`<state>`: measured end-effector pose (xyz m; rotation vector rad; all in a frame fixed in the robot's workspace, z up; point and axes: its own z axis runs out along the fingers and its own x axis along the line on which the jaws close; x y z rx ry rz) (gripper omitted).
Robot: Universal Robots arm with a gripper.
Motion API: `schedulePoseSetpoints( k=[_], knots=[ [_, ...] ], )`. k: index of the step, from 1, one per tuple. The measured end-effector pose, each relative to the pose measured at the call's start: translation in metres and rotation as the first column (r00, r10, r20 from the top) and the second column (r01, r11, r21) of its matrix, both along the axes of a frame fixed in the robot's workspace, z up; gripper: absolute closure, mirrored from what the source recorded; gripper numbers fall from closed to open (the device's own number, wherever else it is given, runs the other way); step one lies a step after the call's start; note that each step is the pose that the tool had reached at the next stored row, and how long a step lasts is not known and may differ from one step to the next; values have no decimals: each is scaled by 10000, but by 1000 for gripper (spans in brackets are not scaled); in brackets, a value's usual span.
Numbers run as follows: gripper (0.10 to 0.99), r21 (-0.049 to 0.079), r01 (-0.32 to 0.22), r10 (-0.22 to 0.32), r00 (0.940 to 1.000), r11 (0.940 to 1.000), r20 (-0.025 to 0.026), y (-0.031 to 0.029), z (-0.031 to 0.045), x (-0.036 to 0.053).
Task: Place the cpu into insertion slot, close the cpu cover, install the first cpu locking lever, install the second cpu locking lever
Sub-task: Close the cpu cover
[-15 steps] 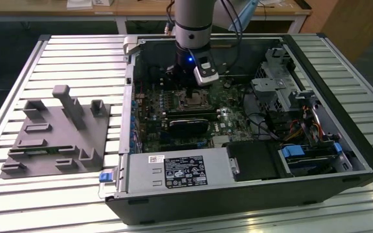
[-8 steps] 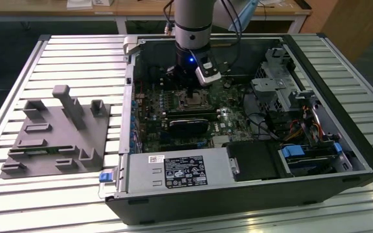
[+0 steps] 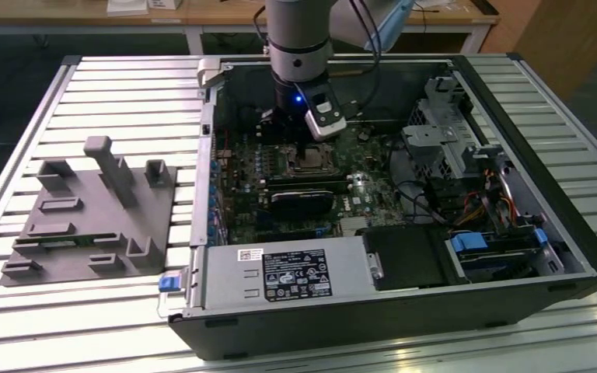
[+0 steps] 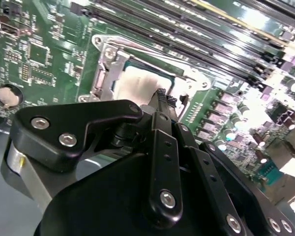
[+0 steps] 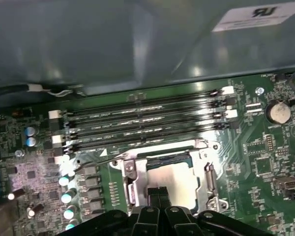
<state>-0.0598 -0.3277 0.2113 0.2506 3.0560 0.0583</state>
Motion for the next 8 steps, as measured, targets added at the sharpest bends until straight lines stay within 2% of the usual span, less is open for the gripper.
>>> schedulePoseSetpoints(
  k=[4,8],
  knots=[
    [980,49,0,-1,10000,10000,69,-10,-18,-83],
    [980,51,1,-1,10000,10000,75,-10,-49,-112]
  ],
)
